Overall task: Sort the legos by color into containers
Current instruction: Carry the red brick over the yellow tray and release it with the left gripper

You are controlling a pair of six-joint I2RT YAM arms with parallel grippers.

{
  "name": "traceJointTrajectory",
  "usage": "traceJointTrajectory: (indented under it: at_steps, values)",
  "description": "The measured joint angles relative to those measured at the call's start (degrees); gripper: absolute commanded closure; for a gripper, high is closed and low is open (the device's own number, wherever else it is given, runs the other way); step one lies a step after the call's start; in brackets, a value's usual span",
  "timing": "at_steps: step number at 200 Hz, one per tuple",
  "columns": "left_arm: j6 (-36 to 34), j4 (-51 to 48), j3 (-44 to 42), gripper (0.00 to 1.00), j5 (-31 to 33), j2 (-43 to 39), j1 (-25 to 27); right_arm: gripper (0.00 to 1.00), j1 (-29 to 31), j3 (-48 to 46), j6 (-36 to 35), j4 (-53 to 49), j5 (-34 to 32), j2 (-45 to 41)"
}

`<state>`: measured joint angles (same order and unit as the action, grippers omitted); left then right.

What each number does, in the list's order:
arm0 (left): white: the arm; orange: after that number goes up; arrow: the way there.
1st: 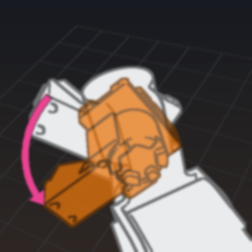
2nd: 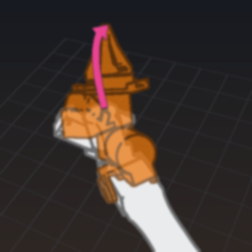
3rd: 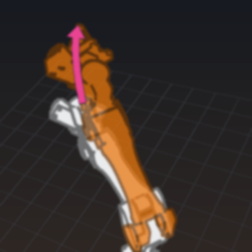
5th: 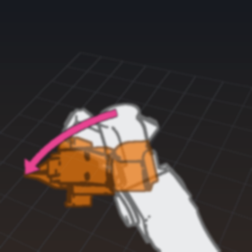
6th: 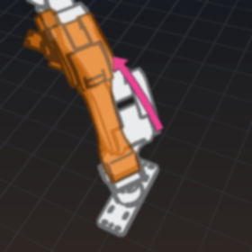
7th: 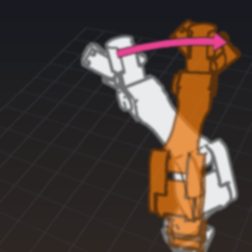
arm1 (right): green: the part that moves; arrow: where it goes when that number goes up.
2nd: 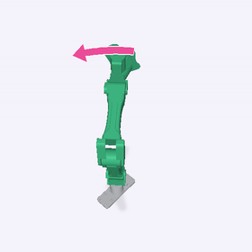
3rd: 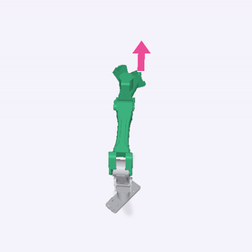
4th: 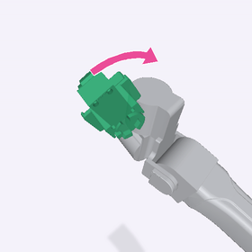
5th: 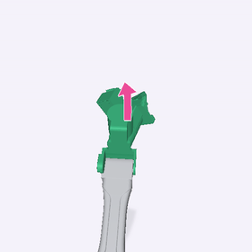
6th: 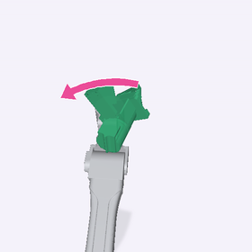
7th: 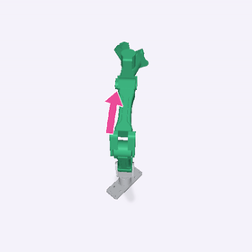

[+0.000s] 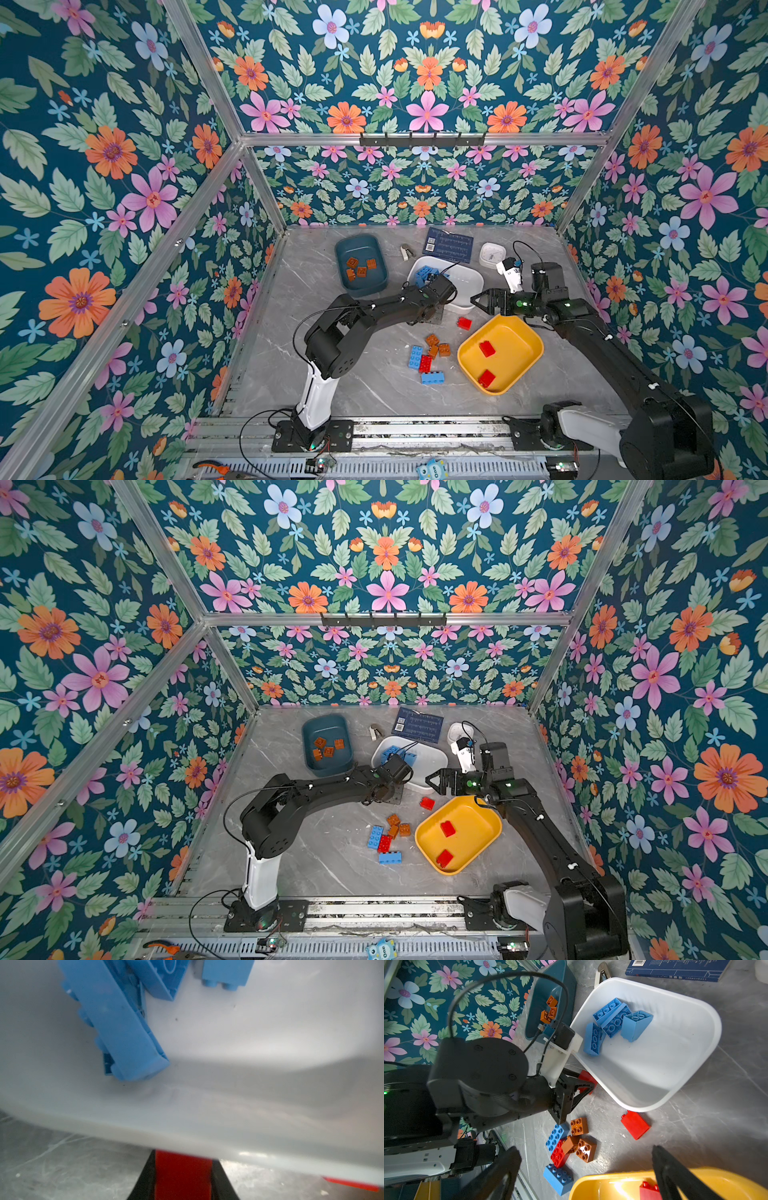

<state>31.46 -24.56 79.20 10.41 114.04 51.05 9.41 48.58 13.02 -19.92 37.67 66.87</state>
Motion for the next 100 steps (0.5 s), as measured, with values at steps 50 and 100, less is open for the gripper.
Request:
traceJointTrajectory:
  at_steps: [50,100]
  values:
    - [-0.3,-1.6,0.3,0.78,-4.0,-7.8,2.3,0.01,-1.3,0.0,-0.6,-1.1,-0.2,-0.6]
    - [2.1,-1.3,0.8,0.78,-10.1,-11.8,9.3,0.01,-4.4,-0.7,-0.8,-2.0,0.1,-1.0]
